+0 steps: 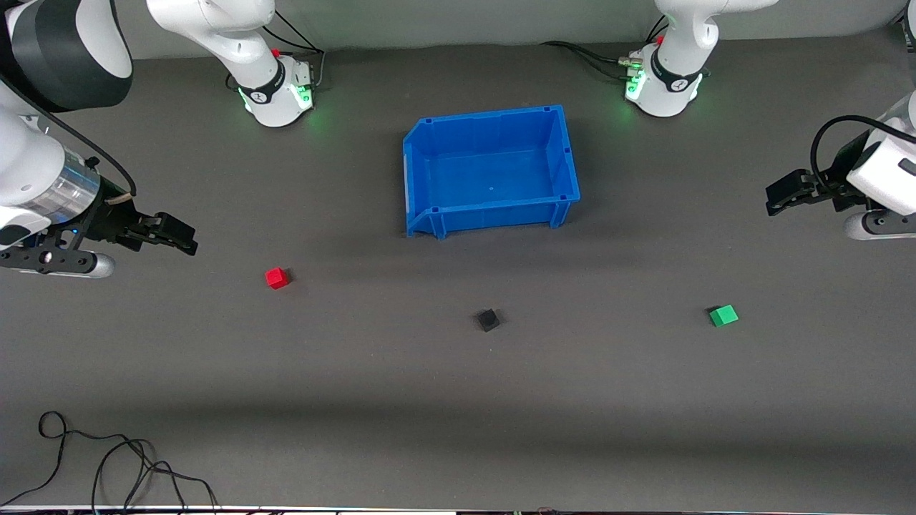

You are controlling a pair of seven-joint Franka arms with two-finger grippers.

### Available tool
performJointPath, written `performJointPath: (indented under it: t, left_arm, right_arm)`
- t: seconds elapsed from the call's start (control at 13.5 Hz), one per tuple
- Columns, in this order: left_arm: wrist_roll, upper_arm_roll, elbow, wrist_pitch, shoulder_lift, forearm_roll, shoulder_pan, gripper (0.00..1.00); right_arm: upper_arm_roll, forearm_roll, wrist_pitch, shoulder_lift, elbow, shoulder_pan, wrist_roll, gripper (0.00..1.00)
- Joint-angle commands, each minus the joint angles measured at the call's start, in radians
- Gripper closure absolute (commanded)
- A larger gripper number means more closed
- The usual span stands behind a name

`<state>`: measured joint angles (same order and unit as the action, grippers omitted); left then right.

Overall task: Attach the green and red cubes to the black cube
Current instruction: 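Reach the right gripper toward the red cube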

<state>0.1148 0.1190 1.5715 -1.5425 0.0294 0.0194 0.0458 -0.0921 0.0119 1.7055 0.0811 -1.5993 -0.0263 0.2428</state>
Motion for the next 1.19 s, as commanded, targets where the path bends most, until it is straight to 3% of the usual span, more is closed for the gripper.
performJointPath:
  t: [0.0, 0.37, 0.82, 0.97, 1.11]
  left_arm:
    - [-0.009, 0.007, -0.002, 0.013, -0.005, -0.001, 0.009, 0.0]
    - [-0.009, 0.007, -0.004, 0.012, -0.005, -0.001, 0.011, 0.0]
    - [-0.009, 0.007, -0.004, 0.012, -0.003, -0.001, 0.011, 0.0]
    - [-0.009, 0.007, -0.004, 0.012, -0.003, -0.001, 0.014, 0.0]
    - [-0.011, 0.004, -0.004, 0.012, 0.001, -0.001, 0.019, 0.0]
  right_arm:
    - [-0.005, -0.01, -0.039, 0.009, 0.038, 0.008, 0.016, 0.0]
    - [0.005, -0.02, -0.041, 0.013, 0.027, 0.025, 0.023, 0.0]
    - [0.077, -0.017, -0.041, 0.085, 0.045, 0.052, -0.013, 0.0]
    - [0.077, -0.013, -0.021, 0.085, 0.007, 0.039, 0.003, 0.0]
    - [0.077, -0.01, 0.095, 0.074, -0.11, 0.023, 0.004, 0.0]
